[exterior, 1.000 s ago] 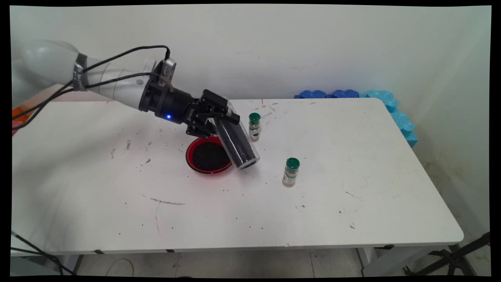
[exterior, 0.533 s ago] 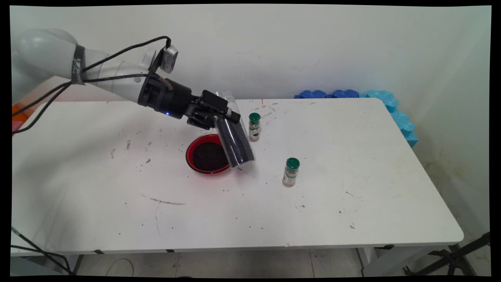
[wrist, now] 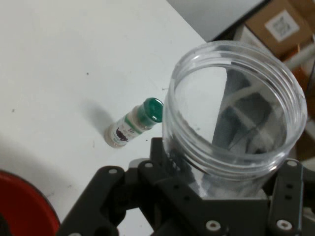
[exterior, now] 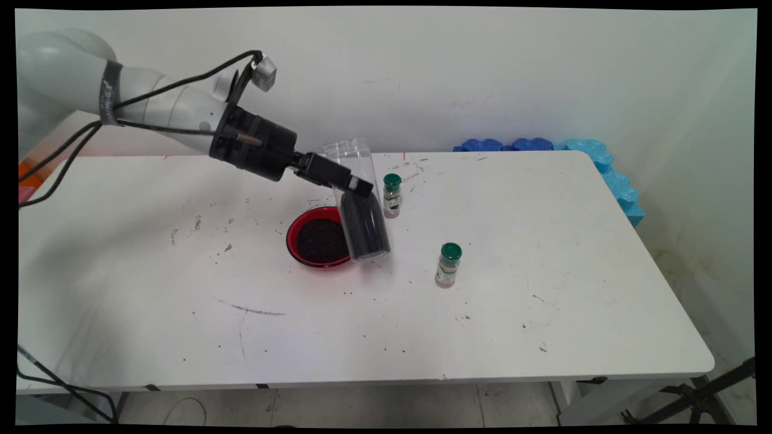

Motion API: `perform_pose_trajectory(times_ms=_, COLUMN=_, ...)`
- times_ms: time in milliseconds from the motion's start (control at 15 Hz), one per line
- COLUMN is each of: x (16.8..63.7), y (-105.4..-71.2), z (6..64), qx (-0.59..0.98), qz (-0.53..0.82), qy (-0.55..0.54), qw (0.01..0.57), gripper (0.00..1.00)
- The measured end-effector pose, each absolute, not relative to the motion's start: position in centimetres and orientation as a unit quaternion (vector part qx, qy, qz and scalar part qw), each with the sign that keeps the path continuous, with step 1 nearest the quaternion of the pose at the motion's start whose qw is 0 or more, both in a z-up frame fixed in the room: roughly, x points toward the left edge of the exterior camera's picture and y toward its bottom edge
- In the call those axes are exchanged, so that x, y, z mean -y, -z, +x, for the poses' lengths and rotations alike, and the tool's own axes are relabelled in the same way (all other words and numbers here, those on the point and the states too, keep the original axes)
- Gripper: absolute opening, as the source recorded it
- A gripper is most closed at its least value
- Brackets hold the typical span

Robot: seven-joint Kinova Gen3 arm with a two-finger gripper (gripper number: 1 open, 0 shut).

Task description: Pour the black seasoning powder in the red bowl

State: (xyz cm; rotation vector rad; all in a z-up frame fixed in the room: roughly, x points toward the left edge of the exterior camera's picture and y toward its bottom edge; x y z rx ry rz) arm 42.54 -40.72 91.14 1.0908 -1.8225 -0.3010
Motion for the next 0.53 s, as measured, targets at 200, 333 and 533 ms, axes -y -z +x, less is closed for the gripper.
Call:
perform_pose_trajectory(times_ms=200, x=39.9, y=-91.8, z=42.0, qx=0.791, qz=0.373, qy=0.085, qw=0.478, gripper=0.0)
perform_pose_trajectory(times_ms=333, x=39.4, y=-92.2, z=41.7, qx=0.815, qz=0.327, qy=0.058, qw=0.476, gripper=0.0)
perform_pose_trajectory(times_ms=533, x=38.7, y=-92.7, z=41.2, qx=0.841, qz=0.267, qy=0.024, qw=0.47, gripper=0.0)
